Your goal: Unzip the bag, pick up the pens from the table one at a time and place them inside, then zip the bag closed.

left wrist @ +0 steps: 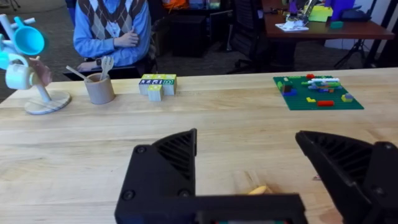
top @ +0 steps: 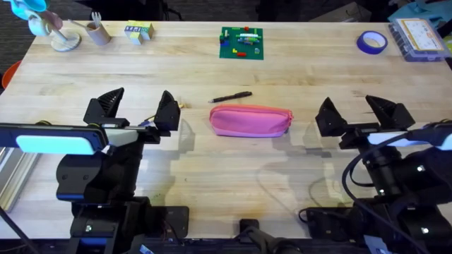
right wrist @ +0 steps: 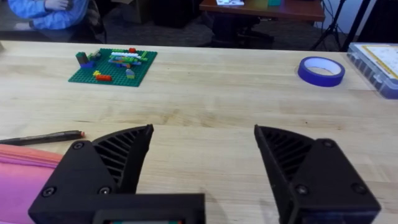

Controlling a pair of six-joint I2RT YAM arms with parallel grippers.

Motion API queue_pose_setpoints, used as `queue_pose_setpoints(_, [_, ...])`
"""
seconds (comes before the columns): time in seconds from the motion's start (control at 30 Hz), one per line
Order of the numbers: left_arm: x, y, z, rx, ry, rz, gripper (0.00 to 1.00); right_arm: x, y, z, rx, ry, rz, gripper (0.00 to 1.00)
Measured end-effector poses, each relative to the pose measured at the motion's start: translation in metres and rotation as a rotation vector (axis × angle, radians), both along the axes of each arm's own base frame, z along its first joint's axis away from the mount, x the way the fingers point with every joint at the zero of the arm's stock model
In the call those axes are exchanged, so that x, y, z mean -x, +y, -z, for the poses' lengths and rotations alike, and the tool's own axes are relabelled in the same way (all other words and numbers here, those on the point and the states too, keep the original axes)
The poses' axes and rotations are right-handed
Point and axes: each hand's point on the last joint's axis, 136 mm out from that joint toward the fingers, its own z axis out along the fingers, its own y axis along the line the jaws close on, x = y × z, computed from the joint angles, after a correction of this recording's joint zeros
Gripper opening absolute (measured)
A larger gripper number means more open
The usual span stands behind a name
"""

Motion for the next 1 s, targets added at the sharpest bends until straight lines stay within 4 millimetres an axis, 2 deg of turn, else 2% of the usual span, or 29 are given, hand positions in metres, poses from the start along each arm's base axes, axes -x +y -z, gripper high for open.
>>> queue_pose_setpoints(0.57, [0.0,0.0,0.001,-0.004,0.003,0.0,0.993,0.0,0.0,0.001,0.0,0.008,-0.001,0.997])
queue_pose_setpoints(0.7, [0.001,0.0,0.002,-0.005,0.02,0.0,0.993,0.005,0.001,0.004,-0.001,0.067,-0.007,0.997])
queue_pose_setpoints(0.77, [0.003,0.0,0.003,-0.006,0.05,0.001,0.993,0.013,0.002,0.012,-0.001,0.148,-0.009,0.997])
queue_pose_setpoints(0.87, [0.008,0.0,-0.01,-0.008,0.065,0.001,0.993,0.024,0.002,0.016,-0.002,0.227,-0.012,0.997])
queue_pose_setpoints(0.93, [0.012,0.0,-0.024,-0.008,0.059,0.001,0.993,0.029,0.002,0.005,-0.002,0.226,-0.012,0.996])
queue_pose_setpoints(1.0, [0.015,0.0,-0.041,-0.008,0.052,0.001,0.993,0.033,0.002,-0.014,-0.002,0.193,-0.012,0.997])
